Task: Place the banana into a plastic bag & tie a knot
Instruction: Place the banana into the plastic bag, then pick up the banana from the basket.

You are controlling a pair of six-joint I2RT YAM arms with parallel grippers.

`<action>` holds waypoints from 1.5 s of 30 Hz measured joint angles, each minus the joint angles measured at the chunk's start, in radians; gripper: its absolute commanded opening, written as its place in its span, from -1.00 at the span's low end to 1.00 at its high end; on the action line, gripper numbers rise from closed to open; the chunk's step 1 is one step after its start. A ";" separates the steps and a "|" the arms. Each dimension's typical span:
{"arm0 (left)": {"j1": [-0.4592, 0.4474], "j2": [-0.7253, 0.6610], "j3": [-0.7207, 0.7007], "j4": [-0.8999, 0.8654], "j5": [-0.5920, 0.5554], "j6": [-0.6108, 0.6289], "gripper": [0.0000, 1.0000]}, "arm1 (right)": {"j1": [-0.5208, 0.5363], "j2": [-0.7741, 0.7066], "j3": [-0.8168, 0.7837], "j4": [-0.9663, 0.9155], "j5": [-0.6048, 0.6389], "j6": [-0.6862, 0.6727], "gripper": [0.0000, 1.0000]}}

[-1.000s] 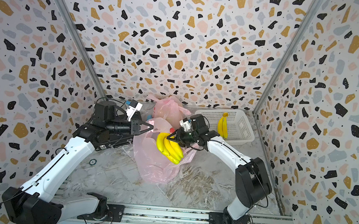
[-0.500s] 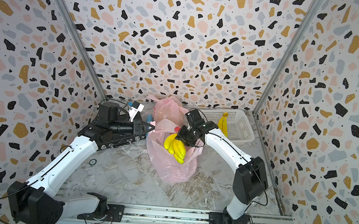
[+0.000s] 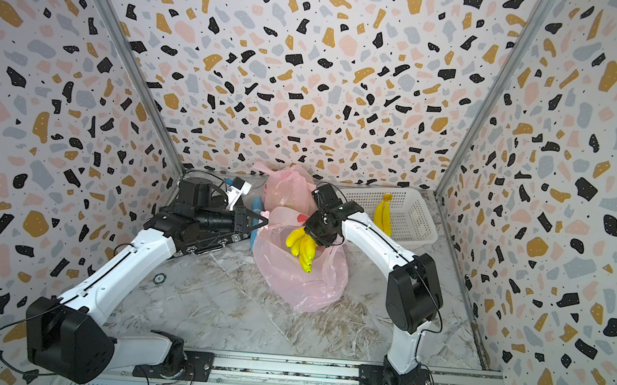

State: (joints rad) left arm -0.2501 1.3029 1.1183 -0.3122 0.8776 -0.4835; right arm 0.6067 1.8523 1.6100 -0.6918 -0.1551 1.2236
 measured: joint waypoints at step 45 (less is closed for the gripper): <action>0.000 0.065 0.045 -0.036 -0.113 0.051 -1.00 | -0.418 0.012 0.029 -0.016 0.328 -0.915 0.79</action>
State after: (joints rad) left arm -0.2497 1.3678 1.1637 -0.3485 0.7643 -0.4328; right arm 0.1883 1.8641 1.6386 -0.7082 0.1734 0.3084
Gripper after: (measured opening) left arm 0.047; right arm 0.903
